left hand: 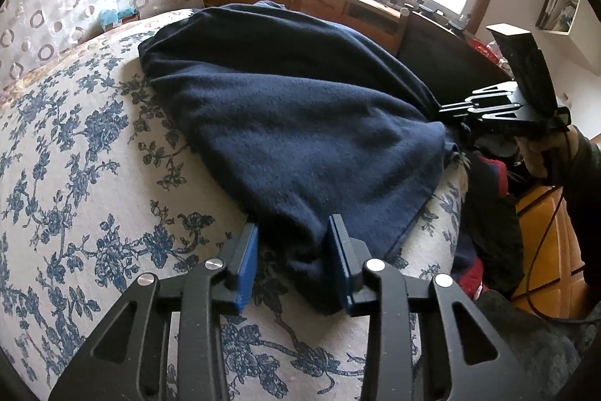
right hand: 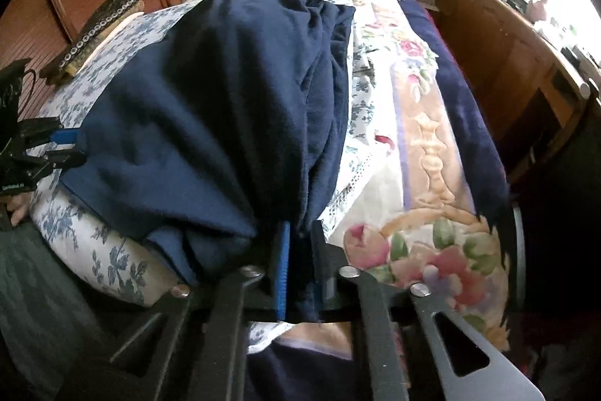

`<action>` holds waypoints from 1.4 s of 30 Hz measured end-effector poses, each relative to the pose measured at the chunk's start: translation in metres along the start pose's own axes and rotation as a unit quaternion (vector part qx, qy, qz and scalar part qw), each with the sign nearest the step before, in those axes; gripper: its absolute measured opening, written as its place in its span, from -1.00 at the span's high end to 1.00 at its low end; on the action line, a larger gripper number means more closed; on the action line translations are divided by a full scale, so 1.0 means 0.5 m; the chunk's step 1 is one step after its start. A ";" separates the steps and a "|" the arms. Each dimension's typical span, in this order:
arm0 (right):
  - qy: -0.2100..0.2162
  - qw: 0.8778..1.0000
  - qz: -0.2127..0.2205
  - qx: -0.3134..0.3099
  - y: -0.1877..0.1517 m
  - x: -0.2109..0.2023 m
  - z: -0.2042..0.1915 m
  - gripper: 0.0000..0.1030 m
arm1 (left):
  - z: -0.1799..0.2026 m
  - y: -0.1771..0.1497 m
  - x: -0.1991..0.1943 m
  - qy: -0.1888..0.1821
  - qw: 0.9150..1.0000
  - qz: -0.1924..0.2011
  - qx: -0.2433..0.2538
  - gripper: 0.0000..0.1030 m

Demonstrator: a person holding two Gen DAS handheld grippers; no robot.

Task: Fold small clothes

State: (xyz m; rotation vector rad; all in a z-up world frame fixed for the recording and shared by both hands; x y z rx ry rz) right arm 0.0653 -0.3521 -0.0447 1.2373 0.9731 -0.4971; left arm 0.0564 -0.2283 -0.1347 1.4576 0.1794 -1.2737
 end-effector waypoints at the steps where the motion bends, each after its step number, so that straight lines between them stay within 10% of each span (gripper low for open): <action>1: -0.004 1.000 0.001 -0.006 0.001 -0.001 -0.004 0.89 | 0.001 -0.001 -0.001 -0.001 1.000 -0.002 0.001 0.29; 8: 0.002 0.999 0.043 -0.001 0.028 -0.036 -0.015 0.92 | 0.010 0.004 -0.007 -0.025 1.000 -0.003 0.000 0.86; 29: 0.038 0.972 0.221 0.065 0.199 -0.124 0.022 0.93 | -0.173 0.302 -0.106 0.009 0.989 0.132 -0.060 0.88; 42: 0.025 0.981 0.176 0.082 0.318 0.036 0.059 0.93 | -0.301 0.383 0.005 0.034 0.990 0.096 -0.099 0.88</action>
Point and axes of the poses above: each gripper's, at about its wrist camera, not at the fingertips, and x roughly the way its jaws point, z to its right, y to its top, the point moved 10 cm from there along x, roughly the way its jaws point, and after that the axes turned 2 degrees about -x, right-handed, at the moved point
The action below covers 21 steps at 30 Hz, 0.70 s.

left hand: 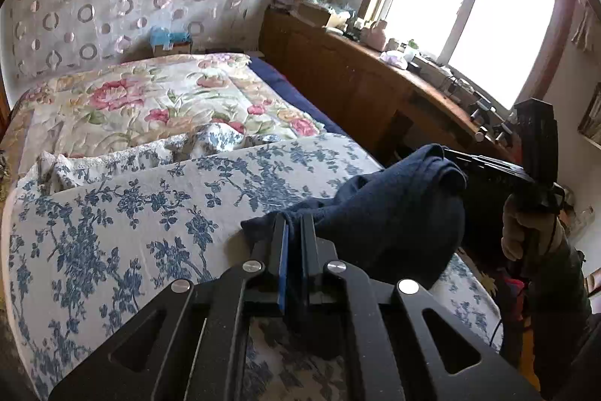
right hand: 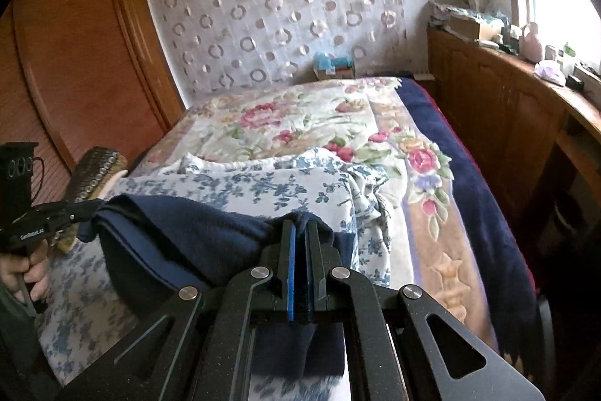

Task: Fold small clothes

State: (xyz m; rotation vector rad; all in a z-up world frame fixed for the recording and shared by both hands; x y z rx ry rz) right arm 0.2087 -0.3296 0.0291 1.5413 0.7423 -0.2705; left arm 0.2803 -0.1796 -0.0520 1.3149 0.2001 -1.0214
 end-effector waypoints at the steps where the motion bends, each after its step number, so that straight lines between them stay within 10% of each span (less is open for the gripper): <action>1: -0.001 1.000 -0.004 0.003 -0.001 0.010 0.001 0.93 | -0.004 0.000 0.007 0.002 1.000 -0.003 -0.001 0.88; 9: -0.011 0.999 -0.035 0.015 0.025 0.078 0.008 0.93 | -0.025 0.000 0.032 0.002 1.000 -0.027 -0.003 0.75; 12: -0.012 0.999 -0.035 0.013 0.052 0.086 0.005 0.91 | -0.024 0.009 0.012 -0.002 1.000 -0.012 0.005 0.16; 17: -0.067 0.998 -0.004 0.006 0.094 0.049 0.026 0.32 | -0.007 0.011 -0.011 -0.016 1.000 -0.007 0.024 -0.34; 21: -0.065 0.998 0.019 -0.007 0.102 -0.009 0.004 0.21 | 0.009 -0.007 -0.010 -0.024 0.999 -0.014 0.033 -0.38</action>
Point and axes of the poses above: each gripper's, at about its wrist camera, not at the fingertips, and x roughly the way its jaws point, z to its right, y to its top, the point moved 10 cm from there along x, roughly the way its jaws point, and after that the axes turned 2 degrees about -x, right-handed, at the moved point
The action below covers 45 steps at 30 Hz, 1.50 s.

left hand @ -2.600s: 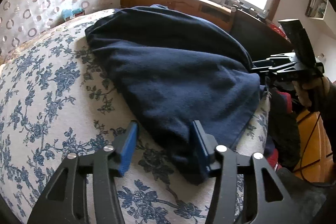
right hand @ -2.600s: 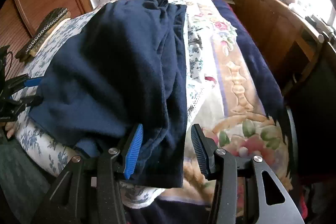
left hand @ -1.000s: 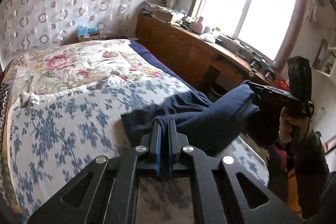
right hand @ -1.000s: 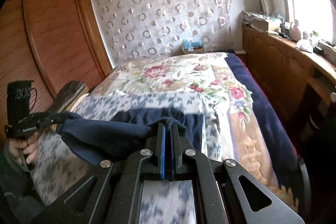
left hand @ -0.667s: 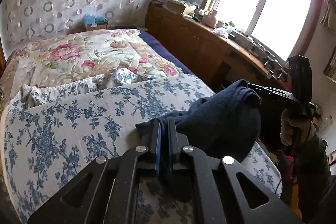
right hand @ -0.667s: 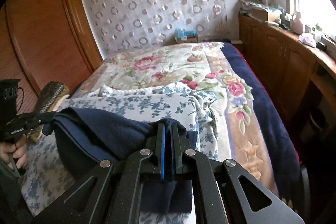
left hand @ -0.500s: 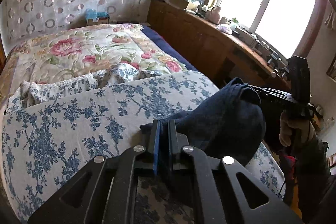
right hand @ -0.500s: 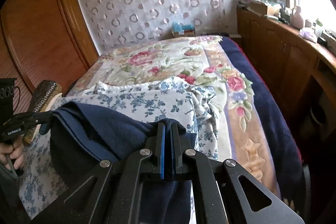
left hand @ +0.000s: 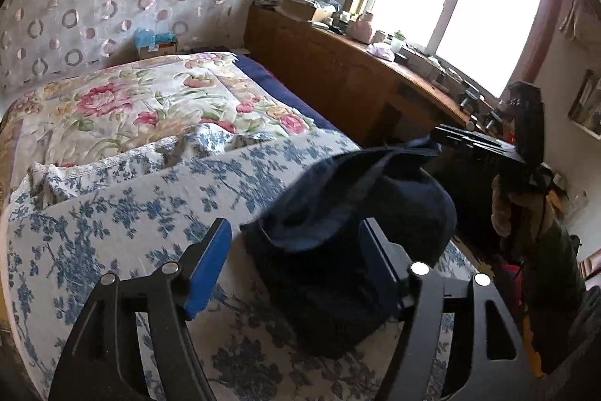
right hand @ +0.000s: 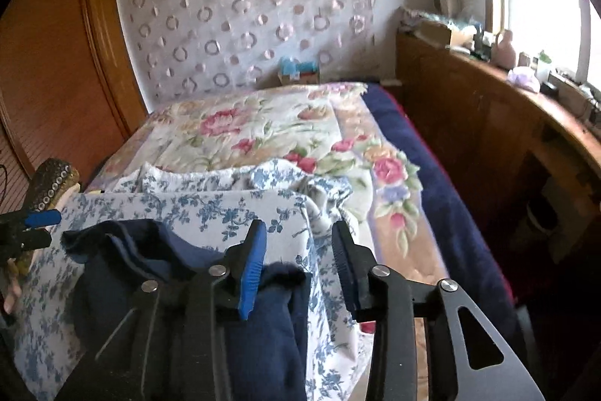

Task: Fold small clothes

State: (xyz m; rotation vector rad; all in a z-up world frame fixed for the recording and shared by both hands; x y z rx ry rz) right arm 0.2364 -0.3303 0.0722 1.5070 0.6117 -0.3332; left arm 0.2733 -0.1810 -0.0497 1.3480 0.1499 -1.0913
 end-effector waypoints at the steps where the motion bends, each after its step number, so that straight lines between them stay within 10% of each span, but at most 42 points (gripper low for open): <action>1: 0.007 1.000 0.002 -0.006 -0.007 -0.012 -0.011 0.17 | 0.004 -0.006 0.005 0.003 1.000 -0.003 0.004 -0.38; 13: 0.048 0.996 -0.016 -0.068 -0.034 -0.001 -0.037 0.12 | -0.033 -0.001 0.104 0.039 0.999 -0.034 0.010 -0.38; 17: 0.054 0.995 -0.021 -0.085 -0.018 0.036 -0.024 0.96 | -0.066 0.012 0.125 0.062 0.998 -0.032 0.003 -0.38; 27: -0.065 0.997 -0.025 -0.027 0.018 0.049 0.087 0.97 | -0.109 0.006 0.119 0.099 0.995 -0.028 0.000 -0.37; 31: -0.048 0.998 -0.004 -0.039 0.011 -0.008 0.044 0.34 | -0.095 0.028 0.081 0.089 0.996 0.002 -0.004 -0.37; 39: 0.042 0.996 -0.006 -0.079 -0.058 -0.070 -0.082 0.14 | -0.026 0.016 0.049 0.052 0.998 0.012 0.013 -0.37; 45: -0.005 0.994 -0.065 -0.089 -0.133 -0.017 -0.043 -0.22 | -0.023 -0.018 0.085 0.062 0.998 -0.015 0.022 -0.37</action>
Point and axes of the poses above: each gripper's, at about its wrist camera, not at the fingertips, and x roughly the way its jaws point, z to its right, y to its top, the point moved 10 cm from there along x, roughly the way its jaws point, and after that the axes turned 2 degrees about -x, right-handed, at the moved point
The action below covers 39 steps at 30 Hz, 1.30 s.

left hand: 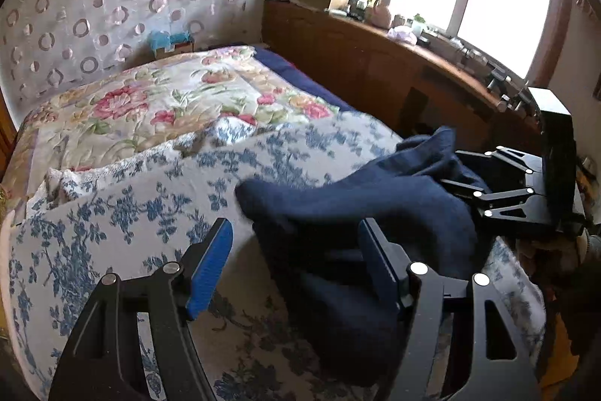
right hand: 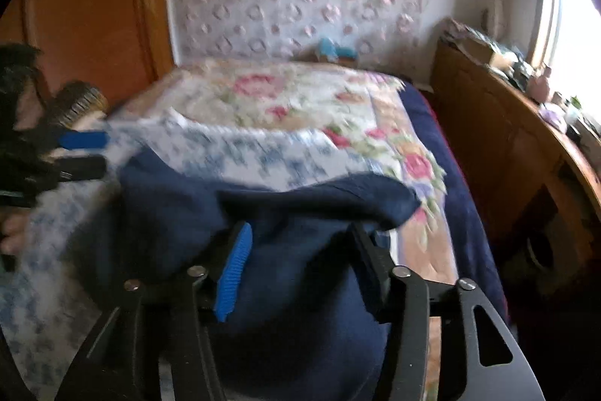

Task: Fold small clothes

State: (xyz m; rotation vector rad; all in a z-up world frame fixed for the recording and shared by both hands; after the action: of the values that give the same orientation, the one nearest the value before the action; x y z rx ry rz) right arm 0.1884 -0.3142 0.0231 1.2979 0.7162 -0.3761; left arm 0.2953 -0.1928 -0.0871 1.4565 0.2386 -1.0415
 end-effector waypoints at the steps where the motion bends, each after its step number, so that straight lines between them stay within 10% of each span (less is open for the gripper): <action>1: -0.011 1.000 -0.007 0.002 -0.013 0.009 0.011 -0.34 | -0.002 -0.004 0.006 0.001 1.000 -0.004 0.000 -0.37; 8: -0.006 0.999 -0.012 0.050 -0.027 0.020 0.046 -0.81 | -0.031 -0.040 0.063 0.009 0.999 -0.046 -0.009 -0.37; 18: 0.037 0.994 -0.037 0.096 -0.027 0.035 0.052 -0.81 | -0.024 -0.050 0.082 -0.014 0.998 -0.060 -0.009 -0.27; 22: 0.059 0.992 -0.038 0.103 -0.028 0.020 0.043 -0.48 | -0.010 -0.049 0.080 -0.046 0.997 -0.060 -0.020 0.11; 34: 0.087 0.989 -0.034 0.118 -0.029 0.029 0.031 0.12 | -0.007 -0.048 0.078 -0.070 0.995 -0.053 -0.042 0.20; 39: 0.095 0.990 -0.021 0.105 -0.025 0.022 0.022 0.41 | 0.001 -0.045 0.073 -0.087 0.994 -0.054 -0.047 0.61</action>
State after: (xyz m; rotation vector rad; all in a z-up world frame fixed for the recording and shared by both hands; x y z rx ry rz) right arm 0.1914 -0.3266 0.0078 1.5343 0.8831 -0.3735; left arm 0.3002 -0.2041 -0.1284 1.2708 0.2390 -1.2217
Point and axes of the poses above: each gripper's, at about its wrist camera, not at the fingertips, and x roughly the way its jaws point, z to its right, y to its top, the point moved 10 cm from there along x, roughly the way its jaws point, and after that the axes turned 2 degrees about -x, right-handed, at the moved point
